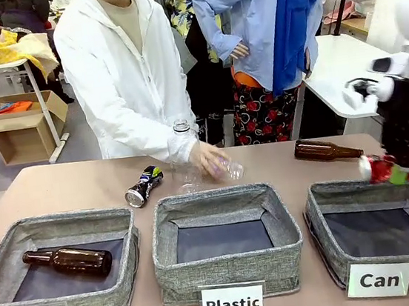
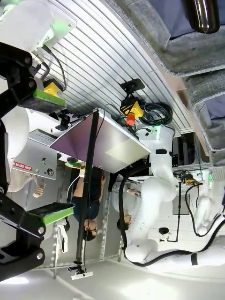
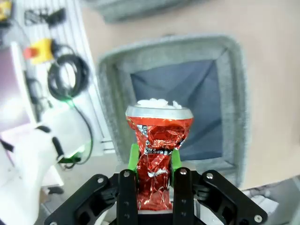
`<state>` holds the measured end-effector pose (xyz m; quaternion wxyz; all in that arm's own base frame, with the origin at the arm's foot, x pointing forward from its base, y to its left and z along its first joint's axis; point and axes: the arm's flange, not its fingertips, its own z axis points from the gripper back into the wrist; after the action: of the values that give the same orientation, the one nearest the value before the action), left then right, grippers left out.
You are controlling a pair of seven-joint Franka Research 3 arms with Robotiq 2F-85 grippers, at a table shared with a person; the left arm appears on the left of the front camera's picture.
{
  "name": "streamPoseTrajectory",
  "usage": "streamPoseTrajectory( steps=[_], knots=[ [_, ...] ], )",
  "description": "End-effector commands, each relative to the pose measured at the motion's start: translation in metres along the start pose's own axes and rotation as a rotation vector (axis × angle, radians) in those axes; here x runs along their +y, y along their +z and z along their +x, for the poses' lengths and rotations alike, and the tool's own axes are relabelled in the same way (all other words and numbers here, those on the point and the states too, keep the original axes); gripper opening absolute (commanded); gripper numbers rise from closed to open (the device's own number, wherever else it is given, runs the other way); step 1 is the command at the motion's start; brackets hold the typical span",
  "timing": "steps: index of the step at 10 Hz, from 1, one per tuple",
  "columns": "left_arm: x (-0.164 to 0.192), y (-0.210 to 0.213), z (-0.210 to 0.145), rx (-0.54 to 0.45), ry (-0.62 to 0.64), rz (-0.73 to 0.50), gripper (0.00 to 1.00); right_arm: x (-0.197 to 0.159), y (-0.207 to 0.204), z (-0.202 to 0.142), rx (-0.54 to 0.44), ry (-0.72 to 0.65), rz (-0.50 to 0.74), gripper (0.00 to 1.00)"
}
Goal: Sort the can waste into the basket.
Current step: Pick up the can waste from the table and place it in the right Fabric basket.
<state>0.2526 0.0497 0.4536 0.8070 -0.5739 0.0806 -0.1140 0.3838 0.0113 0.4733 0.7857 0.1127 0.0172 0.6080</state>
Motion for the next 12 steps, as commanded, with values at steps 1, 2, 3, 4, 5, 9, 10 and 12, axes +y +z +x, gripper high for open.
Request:
streamPoseTrajectory(
  steps=[1, 2, 3, 4, 5, 9, 10, 12],
  knots=[
    [-0.001, -0.001, 0.001, -0.011, 0.001, -0.020, 1.00, -0.003, -0.007, -0.012, -0.050, 0.009, -0.022, 0.00],
    [-0.001, -0.001, 0.001, -0.011, 0.001, -0.020, 1.00, -0.004, -0.008, -0.014, -0.058, 0.011, -0.031, 0.67],
    [-0.001, -0.001, 0.001, -0.011, 0.001, -0.020, 1.00, -0.007, -0.009, -0.015, -0.059, -0.012, -0.045, 0.86],
    [-0.001, -0.001, 0.001, -0.011, 0.001, -0.020, 1.00, -0.007, -0.010, -0.016, -0.057, -0.013, -0.037, 1.00],
    [-0.001, -0.001, 0.001, -0.011, 0.001, -0.020, 1.00, -0.012, -0.010, -0.016, -0.061, -0.021, -0.027, 1.00],
    [-0.001, -0.001, 0.001, -0.011, 0.001, -0.020, 1.00, -0.026, -0.010, -0.009, -0.132, -0.157, -0.002, 1.00],
    [-0.001, -0.001, 0.001, -0.011, 0.001, -0.020, 1.00, -0.028, -0.009, -0.010, -0.177, -0.185, 0.010, 1.00],
    [-0.001, -0.001, 0.001, -0.011, 0.001, -0.020, 1.00, -0.034, -0.004, -0.009, -0.304, -0.301, 0.089, 1.00]
  ],
)
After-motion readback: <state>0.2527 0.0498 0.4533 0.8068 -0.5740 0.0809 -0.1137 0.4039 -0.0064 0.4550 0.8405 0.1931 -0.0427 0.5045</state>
